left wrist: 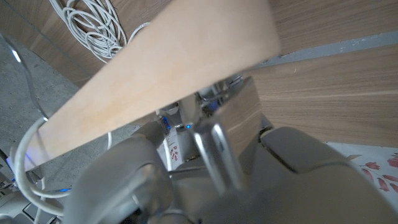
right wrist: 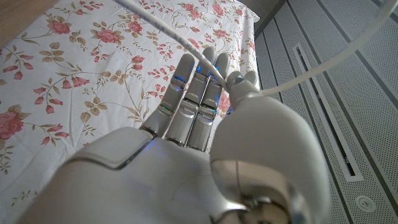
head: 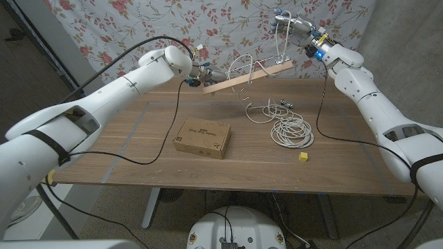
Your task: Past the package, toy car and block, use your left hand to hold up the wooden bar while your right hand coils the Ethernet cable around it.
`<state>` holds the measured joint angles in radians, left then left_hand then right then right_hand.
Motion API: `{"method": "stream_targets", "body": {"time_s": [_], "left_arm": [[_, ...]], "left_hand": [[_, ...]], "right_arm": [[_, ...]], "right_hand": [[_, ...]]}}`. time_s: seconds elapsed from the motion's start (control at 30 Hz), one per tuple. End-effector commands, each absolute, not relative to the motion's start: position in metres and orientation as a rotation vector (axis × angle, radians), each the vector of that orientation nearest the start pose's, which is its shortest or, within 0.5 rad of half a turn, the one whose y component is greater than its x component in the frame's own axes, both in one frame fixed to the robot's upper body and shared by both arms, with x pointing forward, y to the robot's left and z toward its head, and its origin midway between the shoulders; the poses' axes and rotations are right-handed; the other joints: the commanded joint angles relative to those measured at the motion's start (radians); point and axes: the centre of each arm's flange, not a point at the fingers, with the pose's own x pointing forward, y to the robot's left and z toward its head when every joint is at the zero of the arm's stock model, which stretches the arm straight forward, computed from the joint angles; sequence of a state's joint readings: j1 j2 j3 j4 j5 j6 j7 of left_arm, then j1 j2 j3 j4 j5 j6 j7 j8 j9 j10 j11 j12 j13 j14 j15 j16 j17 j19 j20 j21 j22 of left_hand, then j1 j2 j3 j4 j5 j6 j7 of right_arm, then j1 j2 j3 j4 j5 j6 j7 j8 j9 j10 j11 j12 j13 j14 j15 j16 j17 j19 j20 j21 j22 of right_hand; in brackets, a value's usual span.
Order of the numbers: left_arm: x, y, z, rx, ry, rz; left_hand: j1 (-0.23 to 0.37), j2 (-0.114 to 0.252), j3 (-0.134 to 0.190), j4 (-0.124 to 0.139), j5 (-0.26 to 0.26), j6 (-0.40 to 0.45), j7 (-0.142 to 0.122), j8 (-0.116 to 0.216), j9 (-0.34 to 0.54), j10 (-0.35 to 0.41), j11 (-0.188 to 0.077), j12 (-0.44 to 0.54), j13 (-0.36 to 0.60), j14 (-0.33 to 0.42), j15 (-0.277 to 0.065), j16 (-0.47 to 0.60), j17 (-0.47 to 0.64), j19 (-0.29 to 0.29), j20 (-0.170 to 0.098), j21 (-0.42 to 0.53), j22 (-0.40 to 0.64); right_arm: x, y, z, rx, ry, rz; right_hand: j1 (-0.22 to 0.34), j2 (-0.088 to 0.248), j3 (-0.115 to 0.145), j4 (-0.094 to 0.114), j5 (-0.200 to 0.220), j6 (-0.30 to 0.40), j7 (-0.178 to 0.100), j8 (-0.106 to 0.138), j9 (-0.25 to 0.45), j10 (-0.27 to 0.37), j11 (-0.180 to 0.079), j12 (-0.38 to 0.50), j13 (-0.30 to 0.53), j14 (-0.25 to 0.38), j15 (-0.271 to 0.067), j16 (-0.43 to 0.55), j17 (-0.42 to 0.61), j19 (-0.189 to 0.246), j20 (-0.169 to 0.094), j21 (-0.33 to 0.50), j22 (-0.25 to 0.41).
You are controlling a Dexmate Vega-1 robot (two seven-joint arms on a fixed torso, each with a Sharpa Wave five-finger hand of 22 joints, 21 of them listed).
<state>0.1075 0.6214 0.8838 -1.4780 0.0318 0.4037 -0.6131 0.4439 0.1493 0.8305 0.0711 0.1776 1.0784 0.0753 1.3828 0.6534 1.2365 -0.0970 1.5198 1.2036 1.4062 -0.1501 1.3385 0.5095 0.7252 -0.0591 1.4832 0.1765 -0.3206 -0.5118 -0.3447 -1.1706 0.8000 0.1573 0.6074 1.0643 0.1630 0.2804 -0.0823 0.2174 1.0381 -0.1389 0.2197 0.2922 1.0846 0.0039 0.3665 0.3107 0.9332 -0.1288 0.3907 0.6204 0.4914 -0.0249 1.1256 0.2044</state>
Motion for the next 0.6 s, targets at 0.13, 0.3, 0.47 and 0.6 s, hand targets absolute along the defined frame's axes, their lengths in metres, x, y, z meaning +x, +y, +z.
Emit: {"method": "stream_targets", "body": {"time_s": [0.13, 0.3, 0.47, 0.6], "left_arm": [[0.646, 0.145, 0.186, 1.19, -0.291, -0.489], [0.649, 0.146, 0.189, 1.166, -0.299, -0.487], [0.651, 0.148, 0.192, 1.143, -0.306, -0.49], [0.654, 0.15, 0.195, 1.131, -0.309, -0.488]], "left_hand": [[0.004, 0.007, 0.015, 0.005, 0.005, 0.004, -0.001, 0.01, 0.011, 0.004, -0.004, 0.009, 0.011, -0.006, 0.0, 0.025, 0.008, 0.011, -0.003, 0.001, 0.002], [0.004, 0.006, 0.016, 0.005, 0.005, 0.004, -0.002, 0.011, 0.012, 0.002, -0.005, 0.013, 0.015, 0.002, -0.001, 0.026, -0.001, 0.014, -0.004, 0.001, 0.002], [0.004, 0.006, 0.02, 0.005, 0.005, 0.008, -0.003, 0.008, 0.006, 0.008, -0.003, 0.007, 0.006, -0.001, -0.001, 0.036, 0.001, 0.017, -0.005, 0.001, 0.002], [0.004, 0.006, 0.021, 0.006, 0.005, 0.007, -0.004, 0.01, 0.009, 0.006, -0.005, 0.013, 0.014, 0.002, 0.0, 0.037, -0.011, 0.016, -0.006, 0.0, 0.003]], "right_arm": [[0.575, -0.261, 0.242, -0.26, -0.919, 0.699], [0.571, -0.256, 0.233, -0.319, -0.932, 0.656], [0.56, -0.248, 0.219, -0.465, -1.047, 0.433], [0.549, -0.237, 0.205, -0.598, -1.155, 0.185]], "right_hand": [[0.012, 0.0, 0.02, -0.007, -0.006, 0.146, 0.136, -0.01, -0.01, -0.01, 0.016, -0.024, -0.011, -0.017, -0.02, -0.025, -0.004, -0.019, 0.021, 0.015, -0.005], [-0.002, -0.006, 0.021, -0.008, -0.017, 0.134, 0.137, -0.019, -0.025, -0.061, 0.013, -0.053, -0.023, -0.068, -0.002, -0.046, 0.001, -0.055, 0.036, 0.014, -0.013], [-0.017, -0.006, 0.02, -0.006, -0.025, 0.114, 0.133, -0.028, -0.037, -0.108, 0.003, -0.077, -0.029, -0.095, 0.008, -0.053, 0.009, -0.078, 0.045, 0.012, -0.017], [-0.028, -0.003, 0.025, -0.005, -0.028, 0.083, 0.118, -0.035, -0.051, -0.149, -0.014, -0.096, -0.029, -0.133, -0.008, -0.069, 0.013, -0.109, 0.045, 0.007, -0.021]]}}
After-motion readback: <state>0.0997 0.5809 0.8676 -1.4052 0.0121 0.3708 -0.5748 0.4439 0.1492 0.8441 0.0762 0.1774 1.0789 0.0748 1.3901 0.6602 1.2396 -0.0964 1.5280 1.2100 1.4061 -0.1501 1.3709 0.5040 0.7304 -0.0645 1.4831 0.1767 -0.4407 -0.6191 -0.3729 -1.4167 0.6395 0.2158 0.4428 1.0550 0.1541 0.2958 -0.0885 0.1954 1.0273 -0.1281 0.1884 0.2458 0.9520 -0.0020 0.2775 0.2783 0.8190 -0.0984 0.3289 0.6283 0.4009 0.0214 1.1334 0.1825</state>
